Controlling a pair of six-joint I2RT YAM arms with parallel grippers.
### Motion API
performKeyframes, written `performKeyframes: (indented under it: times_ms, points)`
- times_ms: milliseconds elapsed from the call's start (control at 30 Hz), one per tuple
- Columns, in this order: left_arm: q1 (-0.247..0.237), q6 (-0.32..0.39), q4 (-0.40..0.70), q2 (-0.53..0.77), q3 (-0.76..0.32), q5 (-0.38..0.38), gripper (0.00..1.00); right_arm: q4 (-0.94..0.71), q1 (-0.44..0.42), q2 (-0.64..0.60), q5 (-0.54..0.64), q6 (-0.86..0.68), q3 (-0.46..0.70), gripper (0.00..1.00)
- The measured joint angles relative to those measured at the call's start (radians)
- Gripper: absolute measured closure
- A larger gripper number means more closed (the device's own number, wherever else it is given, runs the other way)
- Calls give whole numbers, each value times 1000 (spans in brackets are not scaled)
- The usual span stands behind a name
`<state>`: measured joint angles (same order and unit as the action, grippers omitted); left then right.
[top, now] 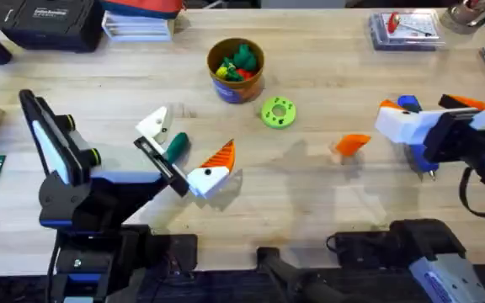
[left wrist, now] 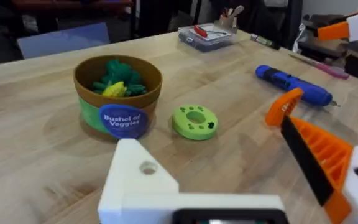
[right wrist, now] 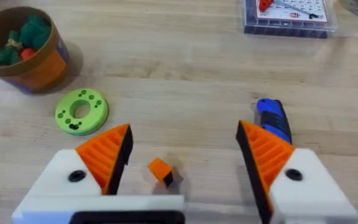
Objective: Pick up the gripper from the table and insert it into the empty holder that is missing its gripper. Then pick up a screw, insert it into the mounting hole, and use the screwdriver to tighten it. Finally, clean up the table by picking up the vegetable and placing it into the bucket.
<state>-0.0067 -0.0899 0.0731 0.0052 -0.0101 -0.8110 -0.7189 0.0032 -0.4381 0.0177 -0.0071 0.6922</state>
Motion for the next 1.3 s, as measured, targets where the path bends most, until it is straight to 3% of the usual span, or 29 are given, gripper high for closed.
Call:
performKeyframes:
  times_ms: [167, 400, 667, 967, 1300]
  points:
    - [0, -89, 1, 0, 0, -7, 15, 0, 0, 0, 0, 0, 0, 9]
    - [0, -129, 2, 0, 0, -10, 16, 0, 0, 0, 0, 0, 0, 8]
    - [0, -133, 10, 0, 0, -67, 15, 0, 0, 0, 0, 0, 0, 8]
    - [0, -99, 25, 0, 0, -192, 15, 0, 0, 0, 0, 0, 0, 7]
    - [0, -82, 28, 0, 0, -220, 15, 0, 0, -6, -9, 34, 0, 7]
